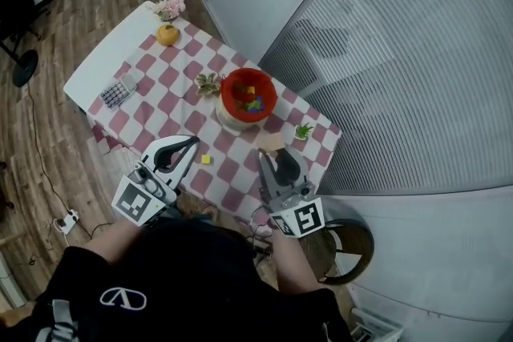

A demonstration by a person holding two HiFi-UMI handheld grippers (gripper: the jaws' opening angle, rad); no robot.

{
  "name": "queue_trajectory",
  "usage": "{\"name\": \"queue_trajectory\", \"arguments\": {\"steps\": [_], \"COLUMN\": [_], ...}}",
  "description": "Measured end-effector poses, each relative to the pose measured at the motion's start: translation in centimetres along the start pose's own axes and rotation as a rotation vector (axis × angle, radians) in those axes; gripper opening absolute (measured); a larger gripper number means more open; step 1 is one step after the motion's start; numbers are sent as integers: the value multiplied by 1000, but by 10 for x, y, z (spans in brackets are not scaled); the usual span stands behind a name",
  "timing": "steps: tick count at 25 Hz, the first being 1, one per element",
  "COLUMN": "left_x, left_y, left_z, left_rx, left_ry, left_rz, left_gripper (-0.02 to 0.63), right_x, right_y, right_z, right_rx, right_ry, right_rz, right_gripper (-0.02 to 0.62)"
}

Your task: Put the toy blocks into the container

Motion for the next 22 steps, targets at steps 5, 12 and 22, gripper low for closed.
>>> {"name": "queue_trajectory", "arguments": {"steps": [5,12,22], "left_x": [0,-1,-5], "left_y": [-1,2,8], "left_z": [0,0,-1], "left_rx": [3,-1,10], "left_ry": [3,3,12], "left_rz": [-4,-1,21], "left_gripper": [6,6,6], "right_x": [-6,2,48], "right_y": [0,-14,-81], "right_z": [-1,-9,-38], "right_rx": [2,3,-25], "right_ry": [-3,7,52], "right_rz": [-23,-48,-81], "right_gripper": [137,137,137]}}
Point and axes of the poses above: the fingertips, and each gripper's own axes: x forward along the fingers, y to its left, z out of its top, the point moved 2 cm from there along -x, backward along the fingers, and after that the axes turned 14 degrees about z, right-handed, at the moved point
